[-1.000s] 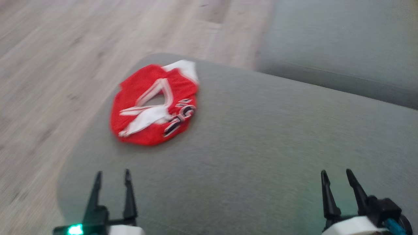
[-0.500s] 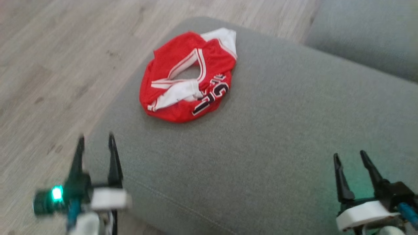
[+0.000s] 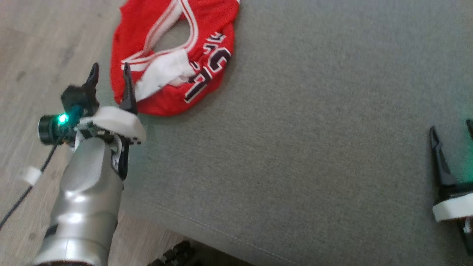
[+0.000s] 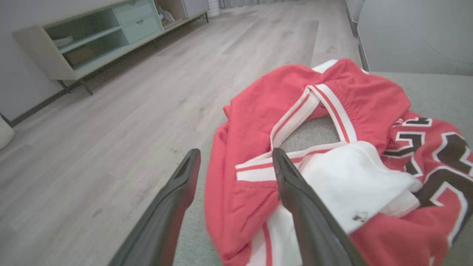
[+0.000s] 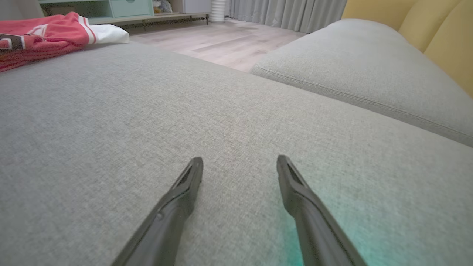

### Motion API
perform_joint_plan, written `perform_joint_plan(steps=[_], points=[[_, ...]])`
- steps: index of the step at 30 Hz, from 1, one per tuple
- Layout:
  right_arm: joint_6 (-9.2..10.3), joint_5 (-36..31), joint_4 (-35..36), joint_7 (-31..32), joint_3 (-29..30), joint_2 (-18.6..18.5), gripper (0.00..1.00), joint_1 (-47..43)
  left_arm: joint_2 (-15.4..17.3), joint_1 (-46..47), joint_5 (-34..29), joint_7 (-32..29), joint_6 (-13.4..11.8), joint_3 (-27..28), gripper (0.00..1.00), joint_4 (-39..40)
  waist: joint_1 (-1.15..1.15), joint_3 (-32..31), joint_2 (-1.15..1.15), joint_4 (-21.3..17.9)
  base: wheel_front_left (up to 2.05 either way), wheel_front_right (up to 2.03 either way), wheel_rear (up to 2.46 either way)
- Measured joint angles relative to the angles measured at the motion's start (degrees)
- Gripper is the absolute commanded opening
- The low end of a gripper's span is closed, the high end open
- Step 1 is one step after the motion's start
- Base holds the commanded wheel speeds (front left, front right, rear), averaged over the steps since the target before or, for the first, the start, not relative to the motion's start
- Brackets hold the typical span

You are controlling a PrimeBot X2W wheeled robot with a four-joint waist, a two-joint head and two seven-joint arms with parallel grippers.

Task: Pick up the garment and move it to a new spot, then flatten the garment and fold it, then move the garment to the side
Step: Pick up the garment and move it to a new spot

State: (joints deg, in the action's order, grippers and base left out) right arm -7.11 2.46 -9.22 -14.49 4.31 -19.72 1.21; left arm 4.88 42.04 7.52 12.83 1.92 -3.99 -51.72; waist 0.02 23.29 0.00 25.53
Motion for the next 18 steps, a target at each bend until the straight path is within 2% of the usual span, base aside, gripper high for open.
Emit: perform_joint_plan(steps=[3, 8, 9, 10, 14, 18], points=[[0.0, 0.0, 2.2, -0.5, 0.1, -0.9, 1.0, 0.8, -0.2, 3.7, 1.1, -1.2, 1.2, 0.1, 1.0, -5.8, -0.01, 3.0, 0.0, -0.9, 0.0, 0.0, 0.0], [-0.01, 0.0, 4.3, -1.0, 0.0, -1.0, 1.0, 2.0, 0.0, 6.4, 1.4, -0.7, 1.0, 0.3, 1.0, -12.2, -0.02, 6.1, 0.0, -2.1, 0.0, 0.0, 0.0], [-0.01, 0.0, 4.4, -1.0, -0.1, -1.0, 1.0, 2.1, 0.1, 6.8, 1.5, -0.3, 1.0, 0.3, 0.38, -12.9, -0.02, 6.3, 0.0, -2.2, 0.0, 0.0, 0.0], [-0.01, 0.0, 4.4, -1.0, -0.2, -1.0, 1.0, 2.4, 0.1, 7.3, 1.5, 0.1, 1.0, 0.3, 0.0, -13.2, -0.02, 6.3, 0.0, -2.3, 0.0, 0.0, 0.0], [-0.01, 0.0, 2.9, -1.0, -0.3, -0.7, 1.0, 3.1, 0.4, 8.3, 1.6, 1.0, 1.1, 0.4, 0.0, -13.6, -0.02, 5.3, 0.0, -2.4, 0.0, 0.0, 0.0], [0.0, 0.1, -0.4, -0.9, -0.8, 1.1, 1.0, 4.7, 2.6, 8.2, 1.3, 1.4, 1.6, 0.1, 0.0, -10.4, -0.01, 2.5, 0.0, -2.9, 0.0, 0.0, 0.0]])
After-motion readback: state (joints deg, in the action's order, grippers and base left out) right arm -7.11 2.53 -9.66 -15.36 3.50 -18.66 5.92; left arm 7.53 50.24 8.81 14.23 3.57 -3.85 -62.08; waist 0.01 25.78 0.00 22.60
